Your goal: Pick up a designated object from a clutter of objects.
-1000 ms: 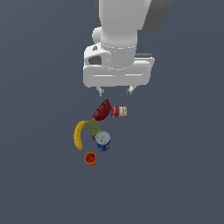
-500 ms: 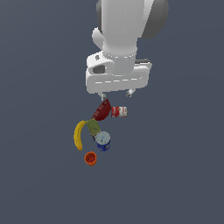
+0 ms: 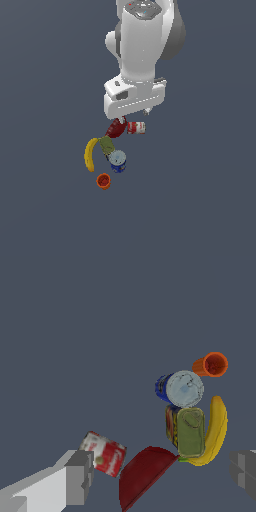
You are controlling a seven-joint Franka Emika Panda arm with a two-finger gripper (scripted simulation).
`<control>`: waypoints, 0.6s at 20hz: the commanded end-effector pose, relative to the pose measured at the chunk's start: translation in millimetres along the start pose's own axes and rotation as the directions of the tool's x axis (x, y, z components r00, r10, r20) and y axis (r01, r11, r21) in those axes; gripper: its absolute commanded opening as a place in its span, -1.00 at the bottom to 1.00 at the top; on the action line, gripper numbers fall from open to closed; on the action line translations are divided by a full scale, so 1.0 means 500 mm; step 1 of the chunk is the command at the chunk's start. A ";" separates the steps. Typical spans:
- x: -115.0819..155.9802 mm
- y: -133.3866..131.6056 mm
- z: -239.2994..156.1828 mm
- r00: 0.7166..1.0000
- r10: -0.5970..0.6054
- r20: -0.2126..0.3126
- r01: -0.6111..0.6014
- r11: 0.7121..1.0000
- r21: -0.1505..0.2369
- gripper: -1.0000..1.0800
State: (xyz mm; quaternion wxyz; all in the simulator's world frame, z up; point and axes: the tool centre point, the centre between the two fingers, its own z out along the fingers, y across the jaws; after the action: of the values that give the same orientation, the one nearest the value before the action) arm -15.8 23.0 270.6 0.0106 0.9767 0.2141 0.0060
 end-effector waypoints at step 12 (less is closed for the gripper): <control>-0.051 -0.046 0.129 0.935 -0.355 -0.001 0.355 0.935 0.007 0.92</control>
State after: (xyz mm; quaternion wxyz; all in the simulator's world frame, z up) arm -43.2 31.2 212.2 0.0083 0.9299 0.3676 0.0030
